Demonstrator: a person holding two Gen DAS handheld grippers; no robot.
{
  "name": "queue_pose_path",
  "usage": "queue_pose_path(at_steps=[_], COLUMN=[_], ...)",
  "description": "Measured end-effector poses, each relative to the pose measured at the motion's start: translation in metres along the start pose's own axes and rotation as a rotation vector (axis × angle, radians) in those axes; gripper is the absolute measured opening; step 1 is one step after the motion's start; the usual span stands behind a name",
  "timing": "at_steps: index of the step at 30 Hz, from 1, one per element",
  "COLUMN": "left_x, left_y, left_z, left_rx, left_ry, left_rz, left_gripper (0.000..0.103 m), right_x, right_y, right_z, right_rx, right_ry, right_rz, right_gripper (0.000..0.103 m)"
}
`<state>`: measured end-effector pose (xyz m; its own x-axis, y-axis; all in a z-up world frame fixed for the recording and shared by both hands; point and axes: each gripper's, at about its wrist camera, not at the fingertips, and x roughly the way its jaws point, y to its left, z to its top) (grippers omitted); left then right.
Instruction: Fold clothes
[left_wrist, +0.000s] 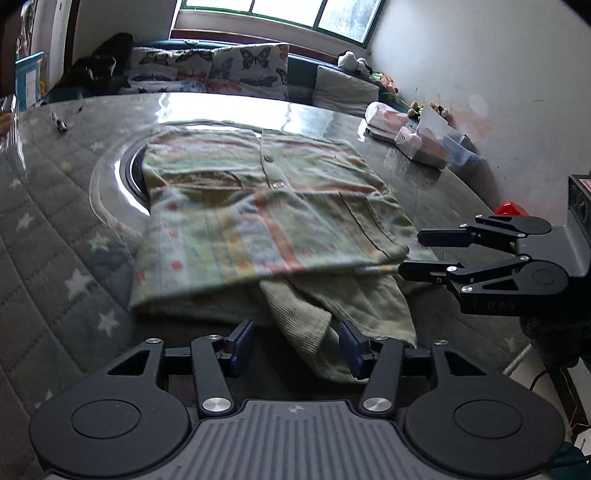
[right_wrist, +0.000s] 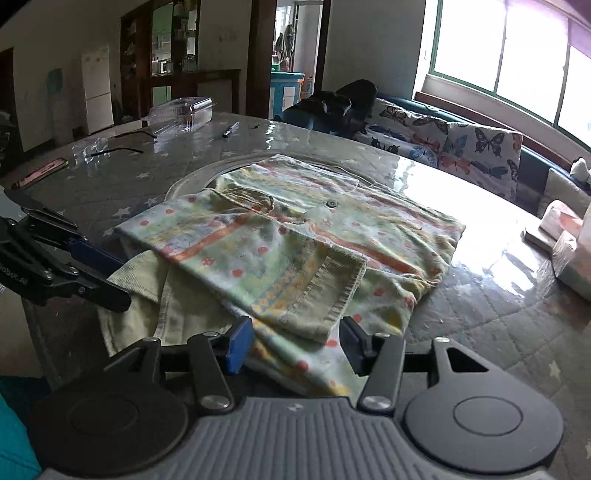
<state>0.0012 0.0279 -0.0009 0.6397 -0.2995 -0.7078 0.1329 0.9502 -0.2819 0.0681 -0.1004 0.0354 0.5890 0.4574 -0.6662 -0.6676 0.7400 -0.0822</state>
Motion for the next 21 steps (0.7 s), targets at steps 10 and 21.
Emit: queue_pose_path(at_steps=[10, 21], left_x=[-0.009, 0.000], left_y=[-0.002, 0.007], left_z=[0.016, 0.073], left_rx=[-0.018, -0.057], left_ry=[-0.037, -0.086], left_rz=[-0.072, -0.125], left_gripper=[0.012, 0.011], right_x=[-0.009, 0.002], right_y=[0.008, 0.025], right_z=[-0.017, -0.013], right_rx=[-0.074, -0.149], right_ry=[0.007, -0.041], right_rz=[-0.024, 0.028], right_gripper=[0.061, 0.063])
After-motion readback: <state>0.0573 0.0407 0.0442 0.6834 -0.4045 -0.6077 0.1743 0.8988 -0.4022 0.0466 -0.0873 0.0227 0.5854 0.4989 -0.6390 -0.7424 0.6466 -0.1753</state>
